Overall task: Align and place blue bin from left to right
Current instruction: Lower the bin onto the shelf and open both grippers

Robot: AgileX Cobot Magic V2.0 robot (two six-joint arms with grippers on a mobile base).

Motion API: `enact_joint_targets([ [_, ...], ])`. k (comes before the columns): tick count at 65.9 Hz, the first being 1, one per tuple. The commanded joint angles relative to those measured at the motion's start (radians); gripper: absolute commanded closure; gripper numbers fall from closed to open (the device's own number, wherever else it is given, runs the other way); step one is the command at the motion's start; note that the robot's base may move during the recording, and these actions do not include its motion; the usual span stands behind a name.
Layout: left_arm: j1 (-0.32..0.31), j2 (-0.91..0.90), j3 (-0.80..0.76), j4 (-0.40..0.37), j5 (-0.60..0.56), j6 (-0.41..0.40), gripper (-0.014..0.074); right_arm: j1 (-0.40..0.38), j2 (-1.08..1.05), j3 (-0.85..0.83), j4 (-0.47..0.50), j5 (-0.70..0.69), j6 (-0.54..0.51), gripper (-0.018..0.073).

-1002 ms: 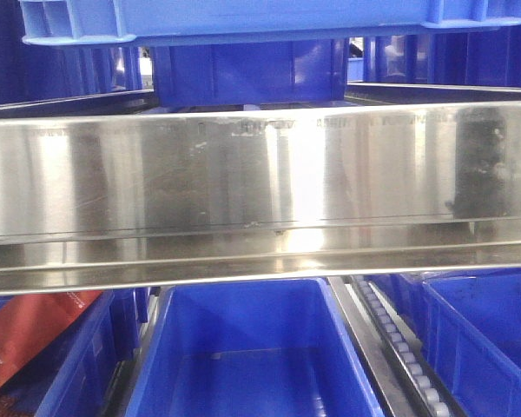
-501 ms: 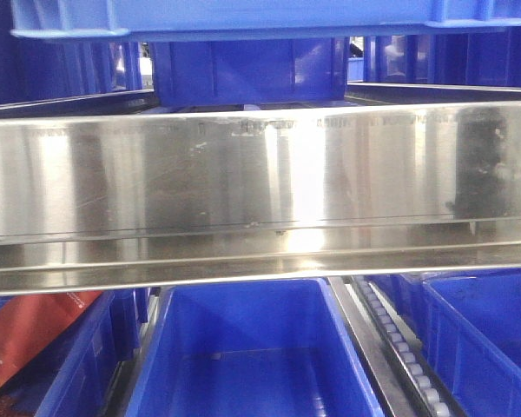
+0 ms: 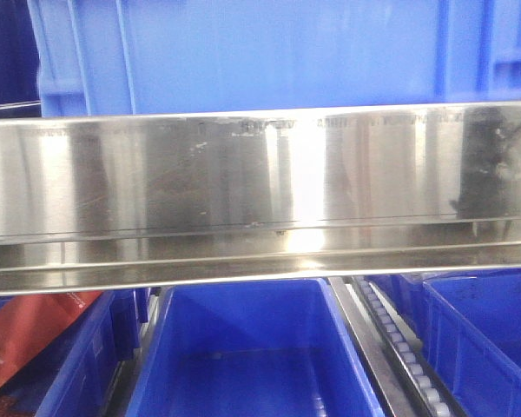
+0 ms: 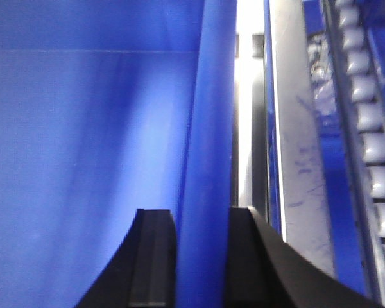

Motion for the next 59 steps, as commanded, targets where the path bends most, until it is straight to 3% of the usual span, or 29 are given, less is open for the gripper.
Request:
enact_joint_targets([
  [1,0.003,-0.014,-0.015,0.009,-0.052,0.02,0.0663,-0.006,-0.02,-0.018,-0.027,-0.062,-0.018,0.0607],
  [5,0.003,-0.014,-0.015,0.009,-0.052,0.02,0.0592,-0.006,-0.02,-0.018,-0.027,-0.057,-0.018,0.0473],
  [15,0.003,-0.014,-0.015,0.01,-0.052,0.02,0.0215,-0.006,-0.022,-0.018,-0.027,-0.042,-0.018,0.0003],
  [19,0.003,-0.016,-0.015,0.01,-0.052,0.02,0.0019,-0.006,-0.026,-0.018,-0.027,-0.035,-0.018,-0.0009],
  [21,0.003,-0.019,-0.015,0.012,-0.052,0.02,-0.0034,-0.006,-0.031,-0.018,-0.027,-0.033,-0.018,-0.0001],
  [32,0.003,-0.075,-0.015,0.008,-0.052,0.02,0.0112,-0.006,-0.093,-0.018,-0.027,-0.012,-0.018,0.0089],
  [43,0.003,-0.169,-0.015,0.01,-0.052,0.02,0.0255,-0.006,-0.177,-0.018,-0.027,0.02,-0.018,0.0298],
  [48,0.003,-0.211,-0.015,0.01,-0.052,0.041,0.0364,-0.006,-0.215,-0.018,-0.027,0.035,-0.018,0.0421],
  [59,0.003,-0.295,0.007,0.031,-0.052,0.058,0.0689,-0.006,-0.291,-0.002,-0.027,0.05,-0.02,0.0687],
])
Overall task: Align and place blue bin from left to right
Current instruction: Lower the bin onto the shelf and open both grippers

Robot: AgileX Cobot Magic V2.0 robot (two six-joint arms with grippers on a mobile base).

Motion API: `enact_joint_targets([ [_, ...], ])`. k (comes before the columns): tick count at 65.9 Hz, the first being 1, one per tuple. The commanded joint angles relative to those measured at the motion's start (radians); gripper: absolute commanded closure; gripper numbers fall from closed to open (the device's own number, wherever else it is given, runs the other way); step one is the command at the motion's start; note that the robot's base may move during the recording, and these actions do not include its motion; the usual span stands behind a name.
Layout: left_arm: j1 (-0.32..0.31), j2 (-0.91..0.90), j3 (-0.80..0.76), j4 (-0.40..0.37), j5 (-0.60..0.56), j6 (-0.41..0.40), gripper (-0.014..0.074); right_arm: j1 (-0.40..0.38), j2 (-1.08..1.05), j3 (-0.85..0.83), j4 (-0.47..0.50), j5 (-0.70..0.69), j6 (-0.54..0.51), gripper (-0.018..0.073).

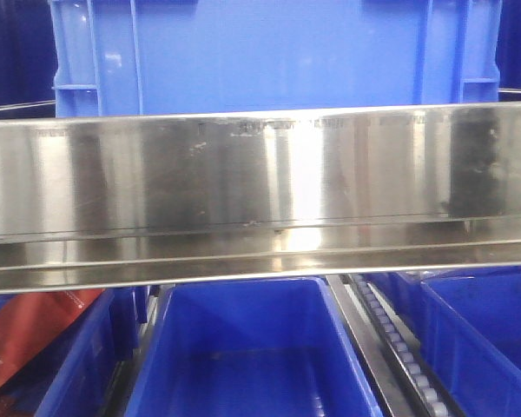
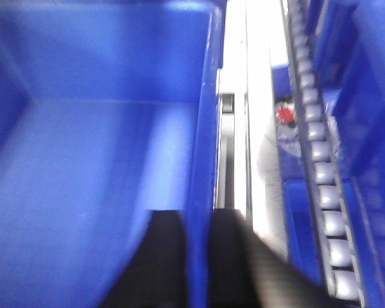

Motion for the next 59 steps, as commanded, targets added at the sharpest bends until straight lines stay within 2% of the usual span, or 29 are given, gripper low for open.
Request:
enact_joint_targets([
  [1,0.003,-0.053,0.021,0.022,-0.01,0.011,0.0711,-0.006,-0.058,0.016,-0.016,-0.008,-0.013,0.0708],
  [8,0.003,-0.13,0.116,0.026,-0.01,0.011,0.0707,-0.006,-0.149,0.124,-0.016,-0.075,-0.02,0.0721],
  [14,0.003,-0.218,0.267,0.026,-0.017,0.011,0.0707,-0.006,-0.251,0.269,-0.024,-0.143,-0.02,0.0721],
  [20,0.003,-0.322,0.429,0.026,-0.133,0.004,0.0707,-0.006,-0.359,0.434,-0.024,-0.241,-0.029,0.0721],
  [32,0.003,-0.569,0.773,-0.05,-0.403,0.004,0.0707,-0.006,-0.583,0.757,-0.024,-0.438,-0.029,0.0721],
  [44,0.003,-0.853,1.098,-0.05,-0.629,0.004,0.0707,-0.006,-0.817,1.046,-0.024,-0.572,-0.029,0.0721],
  [59,0.003,-1.154,1.387,-0.048,-0.697,0.004,0.0707,-0.006,-1.091,1.344,-0.024,-0.695,-0.06,0.0721],
])
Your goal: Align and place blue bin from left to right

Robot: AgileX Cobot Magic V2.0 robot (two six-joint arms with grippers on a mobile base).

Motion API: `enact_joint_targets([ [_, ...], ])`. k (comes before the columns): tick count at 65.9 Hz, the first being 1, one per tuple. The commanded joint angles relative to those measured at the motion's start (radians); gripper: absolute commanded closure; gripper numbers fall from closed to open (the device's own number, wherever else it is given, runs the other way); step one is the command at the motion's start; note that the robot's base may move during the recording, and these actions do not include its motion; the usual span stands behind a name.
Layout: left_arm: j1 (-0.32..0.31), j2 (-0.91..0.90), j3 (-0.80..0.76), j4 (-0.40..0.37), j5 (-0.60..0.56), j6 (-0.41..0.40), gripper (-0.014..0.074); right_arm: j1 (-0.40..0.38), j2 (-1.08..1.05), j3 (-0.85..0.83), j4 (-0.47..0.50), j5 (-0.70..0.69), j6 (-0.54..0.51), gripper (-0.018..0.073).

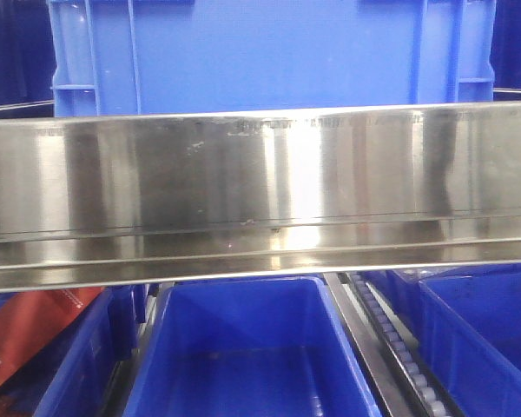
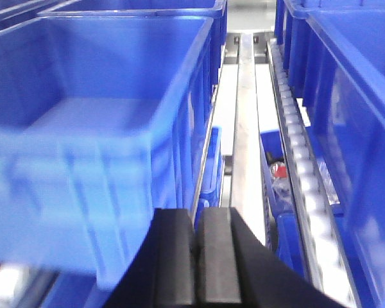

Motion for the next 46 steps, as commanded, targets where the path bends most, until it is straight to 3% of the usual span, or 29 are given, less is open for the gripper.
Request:
enact_joint_targets([
  [1,0.003,-0.099,0.088,-0.008,-0.039,-0.004,0.0707,-0.006,-0.096,0.088,-0.016,-0.08,-0.029,0.0721],
  [23,0.003,-0.422,0.348,0.012,-0.1,-0.004,0.0707,-0.006,-0.425,0.397,-0.016,-0.223,-0.107,0.0721],
  [46,0.003,-0.48,0.391,0.012,-0.103,-0.004,0.0707,-0.006,-0.462,0.422,-0.016,-0.242,-0.107,0.0721],
])
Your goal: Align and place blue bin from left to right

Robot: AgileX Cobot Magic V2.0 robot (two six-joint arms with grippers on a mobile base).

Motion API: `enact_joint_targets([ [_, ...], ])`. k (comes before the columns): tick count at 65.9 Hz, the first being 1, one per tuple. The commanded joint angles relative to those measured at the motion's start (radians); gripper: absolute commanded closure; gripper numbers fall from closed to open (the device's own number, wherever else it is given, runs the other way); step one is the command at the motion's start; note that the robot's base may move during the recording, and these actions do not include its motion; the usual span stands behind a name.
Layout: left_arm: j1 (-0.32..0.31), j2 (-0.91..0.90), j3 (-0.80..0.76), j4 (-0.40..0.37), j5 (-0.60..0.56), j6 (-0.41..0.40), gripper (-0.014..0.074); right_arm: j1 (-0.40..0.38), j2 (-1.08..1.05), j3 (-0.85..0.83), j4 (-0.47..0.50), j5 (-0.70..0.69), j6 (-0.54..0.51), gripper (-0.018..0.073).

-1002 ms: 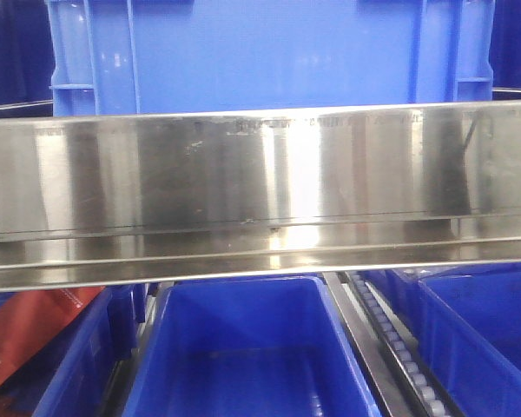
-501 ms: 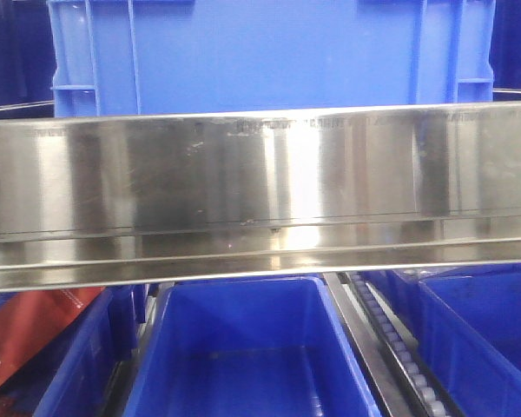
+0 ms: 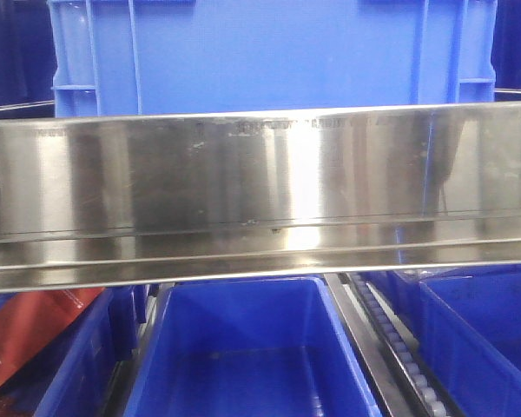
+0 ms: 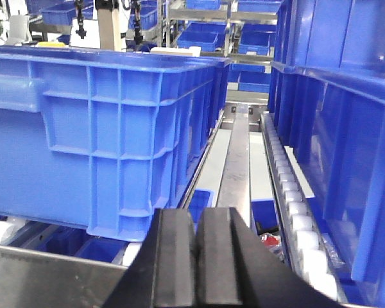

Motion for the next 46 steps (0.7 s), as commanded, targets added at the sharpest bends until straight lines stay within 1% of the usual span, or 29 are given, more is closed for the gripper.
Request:
enact_joint_targets([
  [1,0.003,-0.006,0.001,0.002,-0.025,-0.004,0.0707,-0.006,-0.003,0.003,-0.014,-0.03,-0.006,0.0721],
  [34,0.003,-0.006,0.004,-0.002,-0.027,-0.004,0.0707,-0.006,-0.003,0.003,-0.014,-0.03,-0.006,0.0721],
  [38,0.02,-0.006,0.004,-0.01,-0.024,-0.004,0.0707,-0.006,-0.003,0.003,-0.014,-0.03,-0.006,0.0721],
  [46,0.104,-0.006,0.011,-0.016,-0.018,0.001,0.0707,-0.006,-0.003,0.003,-0.014,-0.03,-0.006,0.0721],
])
